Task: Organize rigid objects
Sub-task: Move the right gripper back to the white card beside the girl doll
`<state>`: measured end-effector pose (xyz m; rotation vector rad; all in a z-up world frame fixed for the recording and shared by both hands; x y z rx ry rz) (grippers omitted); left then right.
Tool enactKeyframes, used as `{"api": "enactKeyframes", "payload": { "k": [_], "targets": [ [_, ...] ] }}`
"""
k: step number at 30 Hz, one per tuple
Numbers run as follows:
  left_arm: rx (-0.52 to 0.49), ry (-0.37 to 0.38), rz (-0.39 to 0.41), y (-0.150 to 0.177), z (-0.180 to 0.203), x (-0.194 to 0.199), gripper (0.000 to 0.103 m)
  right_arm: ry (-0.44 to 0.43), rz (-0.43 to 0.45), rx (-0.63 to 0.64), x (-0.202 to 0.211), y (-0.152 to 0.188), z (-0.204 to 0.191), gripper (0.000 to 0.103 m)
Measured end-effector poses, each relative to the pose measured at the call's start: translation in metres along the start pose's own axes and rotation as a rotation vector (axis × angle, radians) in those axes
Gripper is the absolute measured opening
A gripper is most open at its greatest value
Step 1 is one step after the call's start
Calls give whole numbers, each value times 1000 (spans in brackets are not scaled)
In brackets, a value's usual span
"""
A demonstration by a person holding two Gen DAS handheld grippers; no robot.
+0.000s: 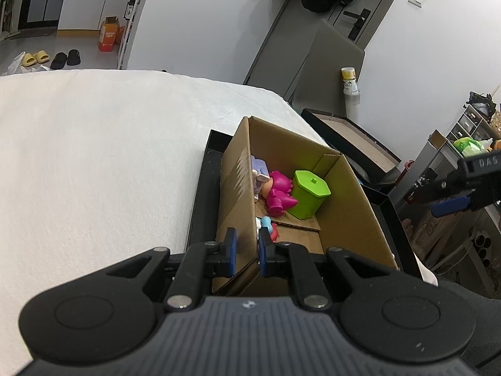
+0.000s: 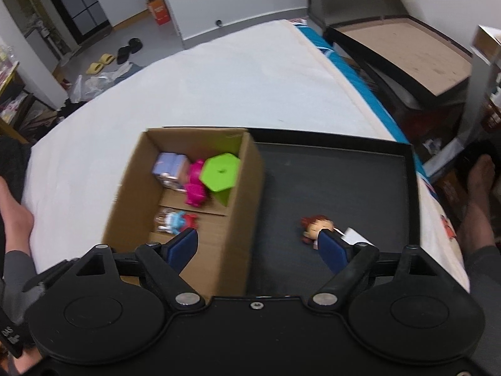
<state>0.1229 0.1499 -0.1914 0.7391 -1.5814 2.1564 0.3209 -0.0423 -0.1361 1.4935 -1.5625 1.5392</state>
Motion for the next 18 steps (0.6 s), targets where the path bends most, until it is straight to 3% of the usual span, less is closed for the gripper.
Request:
{"api": "enactKeyframes", "payload": {
  "k": [9,18],
  "targets": [
    [-3,-2,1,0,0,0,13,51,-24,-37,-11,1,41,83],
    [-4,-6,-1,0,1,0,13,100,-58,6,-27,3,60,83]
  ]
}}
Point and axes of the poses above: each gripper's, at about its wrist camera, not at the fingertips, and x roughly against the way its jaws point, z to its right, y to its underside, the point moved 6 cm from there along -x, roughly the way its jaws point, and after that the axes turned 13 degrees about -x, right-handed, at the moved point
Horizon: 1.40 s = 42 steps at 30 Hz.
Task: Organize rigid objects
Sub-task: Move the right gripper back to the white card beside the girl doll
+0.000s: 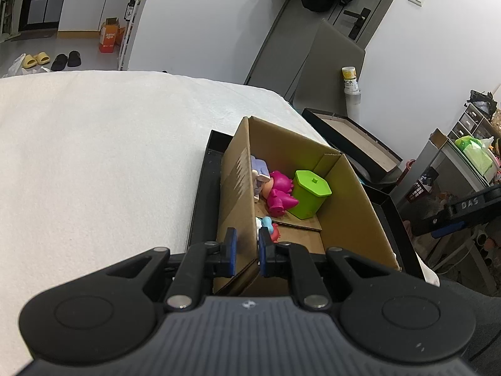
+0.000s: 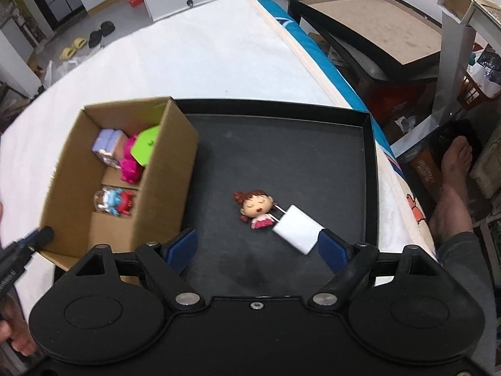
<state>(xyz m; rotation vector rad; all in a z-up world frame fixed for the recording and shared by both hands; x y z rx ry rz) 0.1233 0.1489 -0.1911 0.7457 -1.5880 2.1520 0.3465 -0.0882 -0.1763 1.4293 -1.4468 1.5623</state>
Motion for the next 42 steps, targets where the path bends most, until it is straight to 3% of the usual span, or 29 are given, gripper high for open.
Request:
{"api": "enactKeyframes", "payload": {
  "k": [14,21,25,29,35,42],
  "targets": [
    [-10,-5,-2,0,2,0,13,118,-8,316,-39,7,8,83],
    [-10,-5,-2,-1,1,-1,13,125,-29,362,-62,12,12,78],
    [-11,-6,-2,-1,1,-1,13,138,-35,358,-72,9,15,68],
    [-14,-6,-3,-1,1,0,13,146,-52,376,-80,10,15,67],
    [-12,-4,-3,-1,2,-1,13,171,-66,357,-92,9,19,49],
    [-12,-4,-3,-1,2,-1,13,189,-64,329,-100,5,20,49]
  ]
}}
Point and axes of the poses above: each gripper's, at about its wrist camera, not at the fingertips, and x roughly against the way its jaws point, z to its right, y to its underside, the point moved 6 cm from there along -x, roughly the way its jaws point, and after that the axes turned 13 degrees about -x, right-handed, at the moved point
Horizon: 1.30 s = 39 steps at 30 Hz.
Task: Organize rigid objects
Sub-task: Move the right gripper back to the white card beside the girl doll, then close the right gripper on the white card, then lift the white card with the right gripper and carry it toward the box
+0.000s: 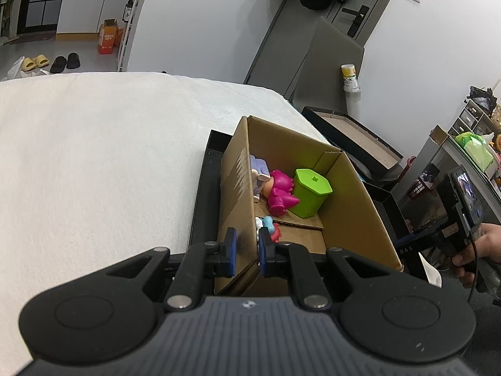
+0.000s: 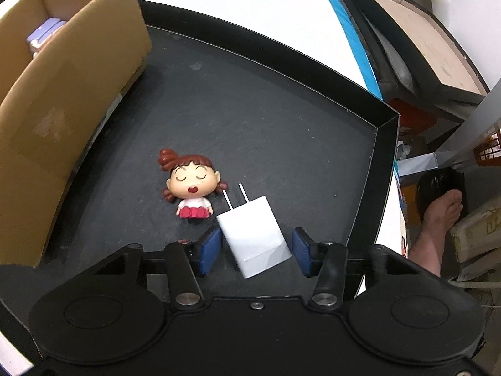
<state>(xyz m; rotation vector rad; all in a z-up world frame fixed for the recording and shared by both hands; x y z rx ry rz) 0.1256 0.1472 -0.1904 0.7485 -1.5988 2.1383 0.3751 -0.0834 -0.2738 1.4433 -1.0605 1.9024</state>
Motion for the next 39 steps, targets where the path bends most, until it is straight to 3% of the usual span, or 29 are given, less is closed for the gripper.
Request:
{"api": "enactKeyframes", "payload": {
  "k": [13,18,24,39],
  "targets": [
    [-1,0,-1,0,0,-1,13,-44,-23,-158,-5,-8,17,49],
    [-2,-1,-1,0,0,-1,13,-112,-83,-270,-6,-2,24,39],
    [-3,-1,-2,0,0,-1,13,-106,-119,-291,0,5,19,37],
    [1,4,0,1,0,-1,13,-119,-37,-242,63,-15,-6,37]
  ]
}}
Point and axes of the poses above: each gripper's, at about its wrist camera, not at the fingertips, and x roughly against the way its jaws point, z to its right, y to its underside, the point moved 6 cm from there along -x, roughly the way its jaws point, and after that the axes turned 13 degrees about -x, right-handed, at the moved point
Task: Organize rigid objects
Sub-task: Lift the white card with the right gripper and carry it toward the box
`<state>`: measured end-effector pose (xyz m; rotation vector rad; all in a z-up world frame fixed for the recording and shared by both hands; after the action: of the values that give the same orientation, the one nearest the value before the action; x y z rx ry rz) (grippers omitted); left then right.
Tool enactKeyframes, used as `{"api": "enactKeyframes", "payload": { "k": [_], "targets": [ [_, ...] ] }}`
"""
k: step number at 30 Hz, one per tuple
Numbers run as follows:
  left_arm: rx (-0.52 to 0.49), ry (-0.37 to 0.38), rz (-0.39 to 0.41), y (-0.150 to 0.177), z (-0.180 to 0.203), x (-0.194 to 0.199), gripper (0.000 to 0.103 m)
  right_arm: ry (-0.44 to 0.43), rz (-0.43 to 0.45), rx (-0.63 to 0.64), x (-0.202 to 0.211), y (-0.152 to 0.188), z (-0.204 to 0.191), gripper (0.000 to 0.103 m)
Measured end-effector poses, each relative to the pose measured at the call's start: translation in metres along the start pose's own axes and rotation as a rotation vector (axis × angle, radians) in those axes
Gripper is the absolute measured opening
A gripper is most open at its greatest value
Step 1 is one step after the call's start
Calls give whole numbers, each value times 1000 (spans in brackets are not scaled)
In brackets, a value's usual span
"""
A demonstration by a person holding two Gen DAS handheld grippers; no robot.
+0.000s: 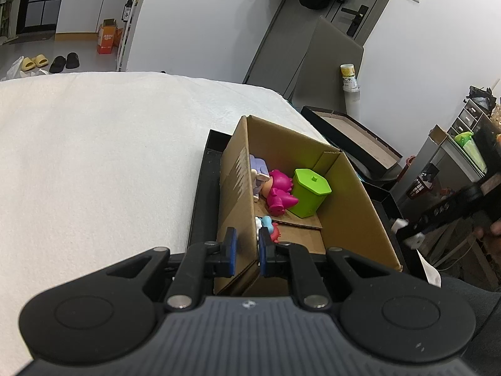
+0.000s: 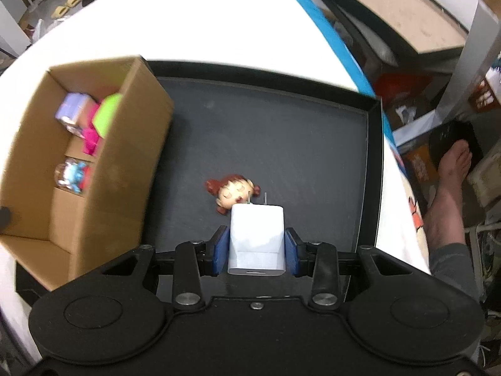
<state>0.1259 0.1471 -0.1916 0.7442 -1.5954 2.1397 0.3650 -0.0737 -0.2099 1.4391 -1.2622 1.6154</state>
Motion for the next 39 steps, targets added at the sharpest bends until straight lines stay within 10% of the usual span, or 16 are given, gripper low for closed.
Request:
{"api": "enactKeyframes", "payload": {
  "k": [18,39],
  "targets": [
    [4,6,0,0,-2,0,13,-69,121,123,83,-30,-75,37],
    [8,12,-3,0,-1,-1,13,-113,81,210,66,-22,-146,37]
  ]
}}
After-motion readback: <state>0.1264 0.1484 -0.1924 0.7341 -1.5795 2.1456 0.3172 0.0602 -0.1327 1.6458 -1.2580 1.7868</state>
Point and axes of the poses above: each gripper's, at about its wrist camera, not at the fingertips, and x roughly against the way its jaws point, z to its right, y to its underside, the point moved 6 cm from there along -x, roughly the way its jaws point, and after that the axes turned 13 degrees about -x, right-handed, at the moved point
